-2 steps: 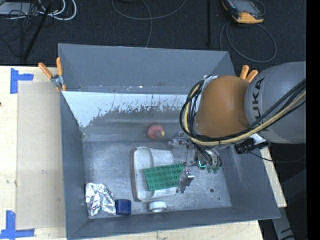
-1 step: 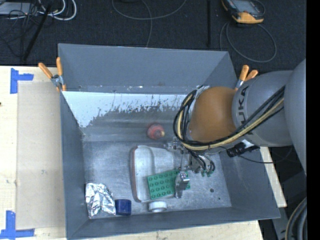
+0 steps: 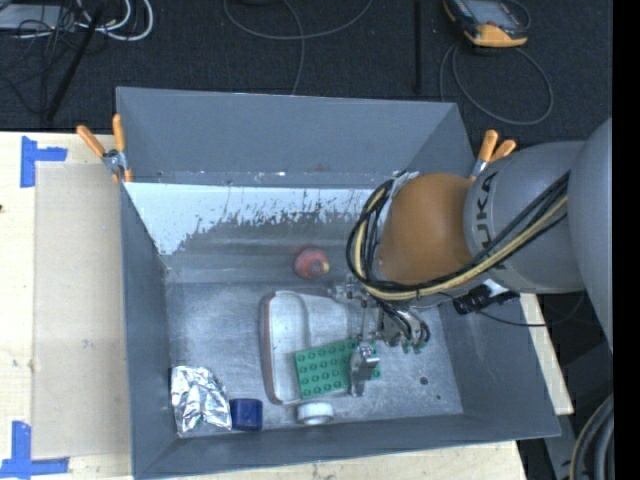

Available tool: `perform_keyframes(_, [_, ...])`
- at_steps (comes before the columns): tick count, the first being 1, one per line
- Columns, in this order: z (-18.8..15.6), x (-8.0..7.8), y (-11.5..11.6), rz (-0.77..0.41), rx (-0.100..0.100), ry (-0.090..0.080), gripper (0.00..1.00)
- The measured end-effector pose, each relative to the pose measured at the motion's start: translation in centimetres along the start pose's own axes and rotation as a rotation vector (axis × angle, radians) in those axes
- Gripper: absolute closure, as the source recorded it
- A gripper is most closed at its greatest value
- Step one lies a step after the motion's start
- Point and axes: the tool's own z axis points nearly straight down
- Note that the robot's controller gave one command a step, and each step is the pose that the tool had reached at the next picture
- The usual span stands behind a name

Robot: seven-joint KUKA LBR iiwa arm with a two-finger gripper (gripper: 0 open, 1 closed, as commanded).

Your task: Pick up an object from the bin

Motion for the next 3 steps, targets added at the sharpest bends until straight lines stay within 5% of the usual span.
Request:
perform_keyframes(1, [0.9,-3.6,-3.0,-0.248,-0.005,-0.010,1.00])
perform_keyframes(2, [-16.7,-3.5,-6.0,-0.293,0.005,-0.017,1.00])
perform_keyframes(3, [-16.2,-3.3,-6.0,-0.290,0.001,-0.009,0.00])
